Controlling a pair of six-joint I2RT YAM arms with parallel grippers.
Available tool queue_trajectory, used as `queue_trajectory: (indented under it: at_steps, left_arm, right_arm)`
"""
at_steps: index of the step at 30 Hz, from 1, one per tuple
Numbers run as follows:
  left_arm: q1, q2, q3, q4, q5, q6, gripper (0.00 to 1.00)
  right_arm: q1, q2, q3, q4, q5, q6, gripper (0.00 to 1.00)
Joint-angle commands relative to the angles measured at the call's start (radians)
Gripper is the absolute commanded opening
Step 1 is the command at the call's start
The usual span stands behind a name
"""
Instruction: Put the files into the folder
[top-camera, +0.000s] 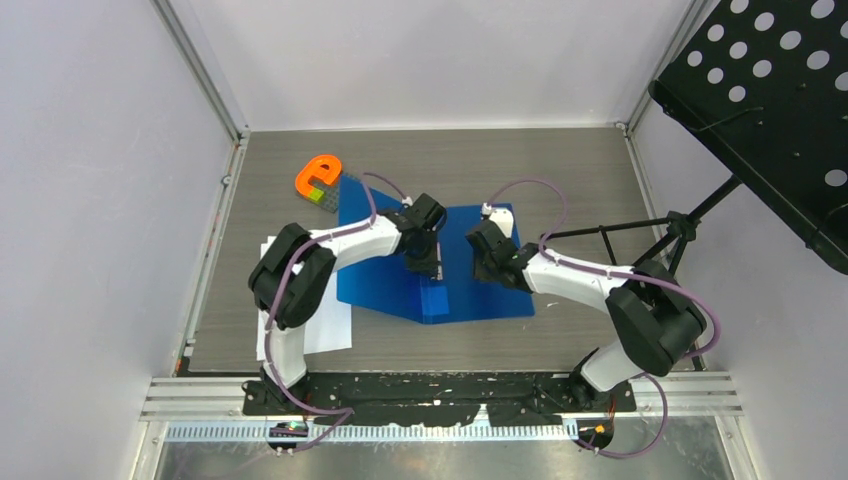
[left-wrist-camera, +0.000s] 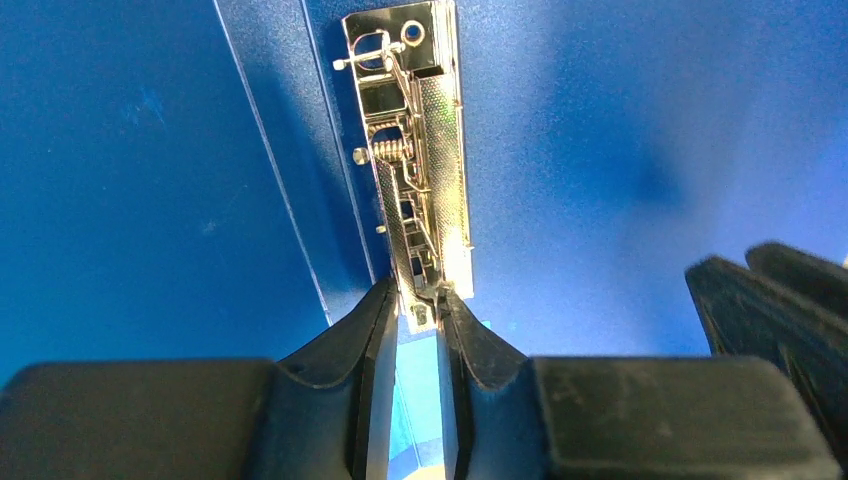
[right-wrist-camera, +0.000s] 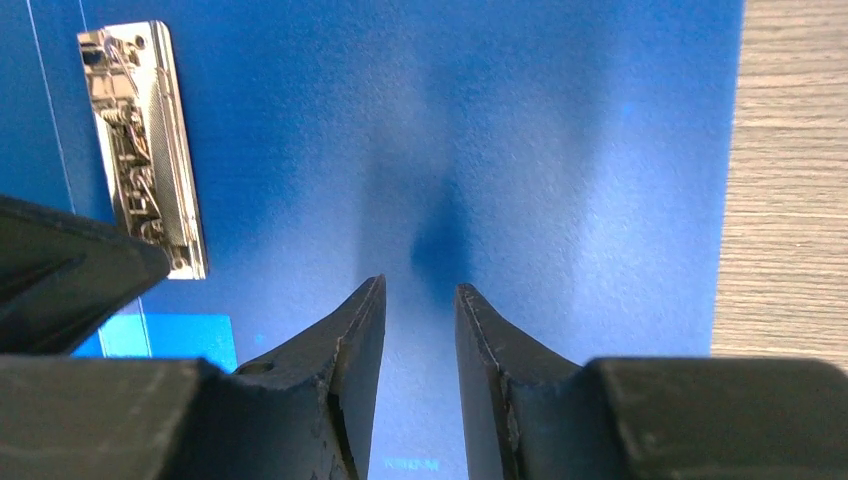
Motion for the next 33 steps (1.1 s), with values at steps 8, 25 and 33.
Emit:
queue_trajectory:
  at_steps: [8, 25, 33]
  left_arm:
    - [-0.125, -0.173, -0.207, 0.109, 0.052, -0.175, 0.27]
    - [0.022, -0.265, 0.076, -0.266, -0.132, 0.149, 0.59]
    - [0.072, -0.355, 0.009, -0.261, -0.109, 0.211, 0.63]
  right_arm:
    - [-0.001, -0.041, -0.093, 0.111, -0.058, -0.003, 0.35]
    - [-0.031, 0.099, -0.041, 0.112, -0.098, -0.013, 0.34]
    - [0.038, 0.022, 0.036, 0.021, -0.057, -0.001, 0.57]
